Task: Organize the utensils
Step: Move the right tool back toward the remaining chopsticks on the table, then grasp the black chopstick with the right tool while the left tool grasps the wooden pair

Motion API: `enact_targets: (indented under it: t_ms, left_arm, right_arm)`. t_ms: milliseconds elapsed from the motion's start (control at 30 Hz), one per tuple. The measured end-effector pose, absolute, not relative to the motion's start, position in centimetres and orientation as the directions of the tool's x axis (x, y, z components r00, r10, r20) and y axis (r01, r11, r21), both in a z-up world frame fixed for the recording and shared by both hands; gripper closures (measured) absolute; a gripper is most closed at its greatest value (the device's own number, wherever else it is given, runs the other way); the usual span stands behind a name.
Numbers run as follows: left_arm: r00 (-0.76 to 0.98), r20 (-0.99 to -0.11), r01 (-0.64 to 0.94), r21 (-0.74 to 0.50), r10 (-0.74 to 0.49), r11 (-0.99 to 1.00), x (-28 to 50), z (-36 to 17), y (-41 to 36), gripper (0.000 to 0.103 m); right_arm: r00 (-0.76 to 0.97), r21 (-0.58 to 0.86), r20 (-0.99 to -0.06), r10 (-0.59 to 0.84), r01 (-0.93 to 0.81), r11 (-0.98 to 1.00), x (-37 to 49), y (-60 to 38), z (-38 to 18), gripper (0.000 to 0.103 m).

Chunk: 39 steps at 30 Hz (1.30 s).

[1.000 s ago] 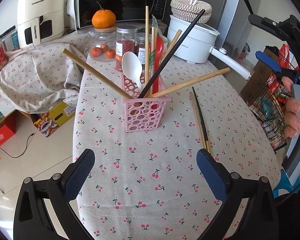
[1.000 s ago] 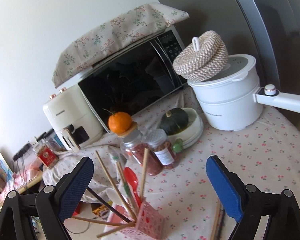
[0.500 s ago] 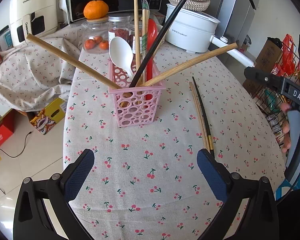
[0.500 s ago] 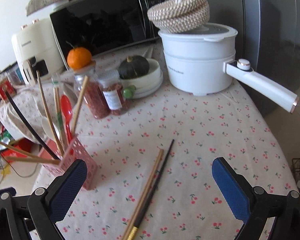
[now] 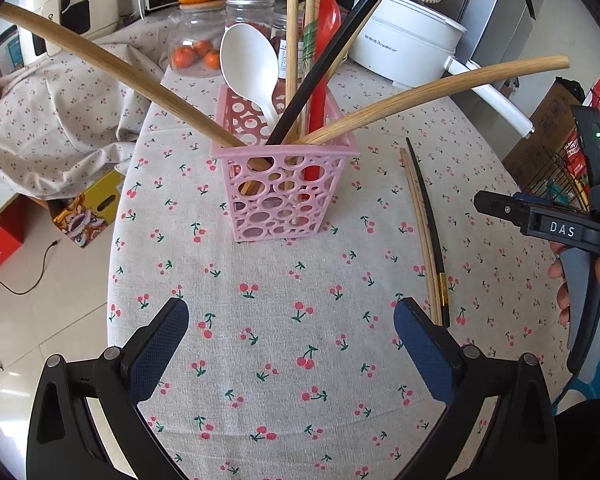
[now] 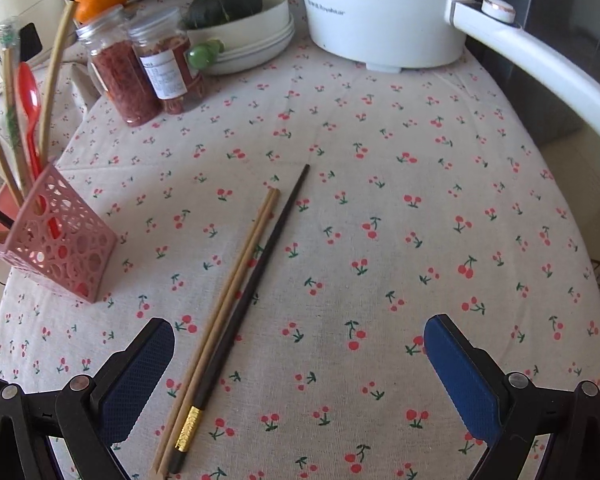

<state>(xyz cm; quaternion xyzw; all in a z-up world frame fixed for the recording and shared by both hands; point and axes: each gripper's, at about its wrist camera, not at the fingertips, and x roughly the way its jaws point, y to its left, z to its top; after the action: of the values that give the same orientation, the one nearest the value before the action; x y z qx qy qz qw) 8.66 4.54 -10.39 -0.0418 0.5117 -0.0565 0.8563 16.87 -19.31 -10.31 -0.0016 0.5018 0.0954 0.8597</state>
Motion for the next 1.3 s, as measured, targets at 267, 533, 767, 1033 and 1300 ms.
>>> enact_targets:
  t_ms: [267,533,767,1033,1300]
  left_arm:
    - [0.45,-0.883,0.057,-0.125,-0.138,0.99,9.7,-11.0,3.9,0.0]
    - [0.438,-0.888,0.071,-0.117,-0.137,0.991,9.6,-11.3,3.4,0.0]
    - [0.425,-0.895,0.1,-0.1,-0.133,0.99,9.3,-11.6,2.4,0.0]
    - [0.446,-0.884,0.17,-0.067,-0.137,0.983,8.8,-11.3,-0.2,0.0]
    - [0.457,-0.881,0.245,-0.004,-0.119,0.969,9.1,-11.2,-4.4,0.0]
  right_arm:
    - [0.403,0.079,-0.909,0.105,-0.082,0.994,20.0,-19.3,-13.6,0.001]
    - [0.368,0.04,-0.928,0.058,-0.059,0.997,21.3,-17.4,-15.3,0.0]
    - [0.365,0.014,-0.931,0.028,-0.041,0.999,21.6,-17.3,-15.2,0.0]
    - [0.273,-0.021,-0.962,-0.008,-0.043,0.999,20.6,-18.0,-15.7,0.0]
    - [0.284,-0.007,-0.959,0.009,-0.056,0.998,19.0,-20.6,-15.0,0.023]
